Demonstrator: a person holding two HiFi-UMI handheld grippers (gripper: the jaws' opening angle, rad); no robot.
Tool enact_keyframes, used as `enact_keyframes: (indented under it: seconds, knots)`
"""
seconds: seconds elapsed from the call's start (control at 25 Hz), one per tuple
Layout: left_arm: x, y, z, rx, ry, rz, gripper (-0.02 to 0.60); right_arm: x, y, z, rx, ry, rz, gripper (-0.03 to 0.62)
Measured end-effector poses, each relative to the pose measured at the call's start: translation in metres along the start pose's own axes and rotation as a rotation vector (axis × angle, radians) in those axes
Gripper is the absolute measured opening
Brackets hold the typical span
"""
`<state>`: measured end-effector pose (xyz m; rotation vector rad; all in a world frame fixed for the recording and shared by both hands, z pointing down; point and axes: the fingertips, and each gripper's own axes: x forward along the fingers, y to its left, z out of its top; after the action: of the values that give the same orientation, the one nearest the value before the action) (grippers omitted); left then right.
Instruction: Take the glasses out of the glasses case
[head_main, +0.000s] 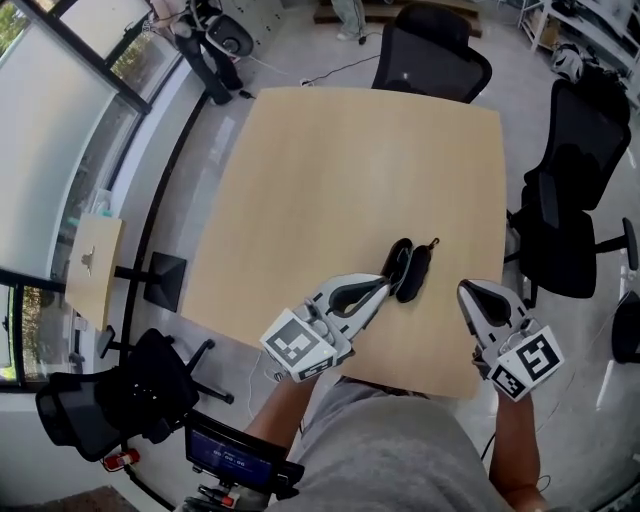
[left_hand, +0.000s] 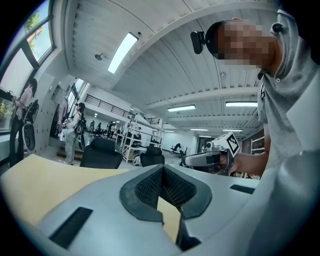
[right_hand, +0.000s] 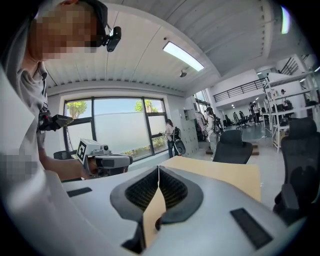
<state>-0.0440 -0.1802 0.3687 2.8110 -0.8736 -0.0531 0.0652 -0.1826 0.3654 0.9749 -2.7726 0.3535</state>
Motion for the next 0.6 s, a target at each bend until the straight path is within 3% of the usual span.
enact_keyframes:
  seconds: [0.24,0.6]
  knots:
    - [0.021,0.027,-0.030,-0.074,0.051,-0.025,0.006,0.042,-0.019,-0.023,0.029,0.068,0.014,0.009]
    - [0.050,0.054,-0.087,-0.280,0.115,-0.080,0.006,0.095,-0.042,-0.071,0.086,0.196,0.020,0.011]
